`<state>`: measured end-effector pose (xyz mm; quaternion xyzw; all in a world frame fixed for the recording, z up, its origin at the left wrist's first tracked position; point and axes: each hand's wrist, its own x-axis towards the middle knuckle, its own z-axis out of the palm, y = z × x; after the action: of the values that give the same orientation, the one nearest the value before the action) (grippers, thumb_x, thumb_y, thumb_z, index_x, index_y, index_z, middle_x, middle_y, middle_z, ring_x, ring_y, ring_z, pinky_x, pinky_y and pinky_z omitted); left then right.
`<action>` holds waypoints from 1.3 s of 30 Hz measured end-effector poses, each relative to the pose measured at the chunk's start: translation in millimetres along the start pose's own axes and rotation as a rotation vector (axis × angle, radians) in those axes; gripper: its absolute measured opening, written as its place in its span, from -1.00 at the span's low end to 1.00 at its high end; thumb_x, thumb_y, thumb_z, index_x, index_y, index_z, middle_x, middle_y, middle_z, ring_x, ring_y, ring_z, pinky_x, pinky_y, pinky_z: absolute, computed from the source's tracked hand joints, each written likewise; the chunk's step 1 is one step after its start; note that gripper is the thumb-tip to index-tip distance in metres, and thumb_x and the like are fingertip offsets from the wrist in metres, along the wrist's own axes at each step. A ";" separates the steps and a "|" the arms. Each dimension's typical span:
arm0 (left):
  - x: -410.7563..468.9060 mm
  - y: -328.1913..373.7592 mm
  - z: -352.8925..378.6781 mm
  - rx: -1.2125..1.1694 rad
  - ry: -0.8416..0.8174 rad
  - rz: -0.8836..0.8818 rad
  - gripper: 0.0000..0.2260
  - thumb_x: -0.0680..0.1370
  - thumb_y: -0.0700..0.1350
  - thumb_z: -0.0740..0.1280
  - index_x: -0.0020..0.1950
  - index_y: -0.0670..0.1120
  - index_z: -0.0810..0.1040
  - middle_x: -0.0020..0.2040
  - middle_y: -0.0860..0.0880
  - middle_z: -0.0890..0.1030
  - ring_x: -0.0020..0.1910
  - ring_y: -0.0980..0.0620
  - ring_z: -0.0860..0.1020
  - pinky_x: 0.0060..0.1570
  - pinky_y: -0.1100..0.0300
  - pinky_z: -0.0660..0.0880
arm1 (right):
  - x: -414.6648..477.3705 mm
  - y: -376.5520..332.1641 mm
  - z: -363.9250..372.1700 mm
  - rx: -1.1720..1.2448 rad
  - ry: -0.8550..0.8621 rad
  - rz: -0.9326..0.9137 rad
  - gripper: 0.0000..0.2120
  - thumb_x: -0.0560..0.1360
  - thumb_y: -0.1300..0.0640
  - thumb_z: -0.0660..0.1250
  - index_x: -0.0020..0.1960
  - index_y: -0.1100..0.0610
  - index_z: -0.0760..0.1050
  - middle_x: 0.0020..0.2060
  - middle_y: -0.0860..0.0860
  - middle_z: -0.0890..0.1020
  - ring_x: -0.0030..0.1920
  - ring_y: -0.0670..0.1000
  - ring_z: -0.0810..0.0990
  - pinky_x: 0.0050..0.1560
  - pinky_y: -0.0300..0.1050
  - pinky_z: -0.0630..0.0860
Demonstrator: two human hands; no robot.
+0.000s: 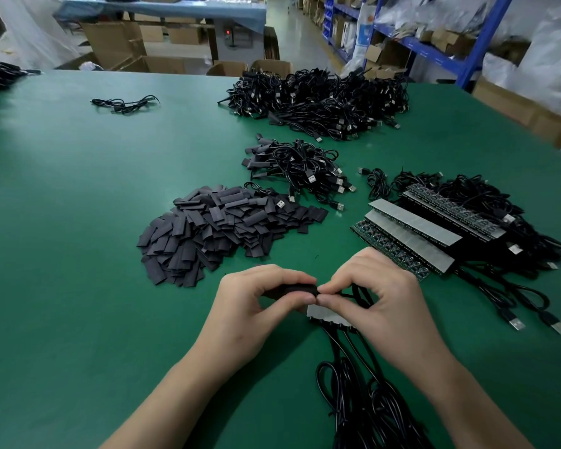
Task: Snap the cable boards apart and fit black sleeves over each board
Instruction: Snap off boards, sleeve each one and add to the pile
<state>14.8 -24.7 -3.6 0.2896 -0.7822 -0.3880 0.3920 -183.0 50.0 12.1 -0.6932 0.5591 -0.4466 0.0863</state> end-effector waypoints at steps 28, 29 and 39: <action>0.4 9.5 6.3 0.145 0.285 0.030 -0.75 0.53 -0.10 0.46 0.19 -0.11 0.73 -0.20 0.14 0.70 -0.18 0.18 0.66 -0.03 0.44 0.48 | -3.8 -3.5 5.3 0.102 0.102 0.347 -0.89 0.51 0.06 0.51 -0.16 -0.11 0.65 -0.23 -0.12 0.65 -0.14 -0.07 0.65 -0.20 -0.38 0.43; 0.1 8.7 6.6 0.135 0.283 0.020 -0.75 0.53 -0.09 0.46 0.19 -0.09 0.73 -0.20 0.14 0.70 -0.18 0.18 0.67 -0.03 0.44 0.49 | -4.1 -3.0 5.4 0.100 0.107 0.344 -0.89 0.51 0.06 0.51 -0.16 -0.11 0.65 -0.23 -0.12 0.64 -0.14 -0.06 0.65 -0.20 -0.37 0.44; 4.3 3.6 2.5 -0.562 0.319 -0.363 -0.90 0.53 -0.18 0.47 -0.01 -0.05 0.77 -0.18 -0.16 0.74 -0.17 0.01 0.72 -0.16 0.26 0.61 | -0.7 -4.8 1.5 0.015 -0.129 0.259 -0.85 0.48 0.00 0.55 0.03 -0.13 0.68 -0.06 -0.23 0.63 0.08 -0.13 0.61 0.06 -0.43 0.41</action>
<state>10.0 -25.0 0.1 0.3616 -0.5101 -0.6009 0.4979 -178.5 51.7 13.9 -0.6419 0.6337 -0.3904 0.1843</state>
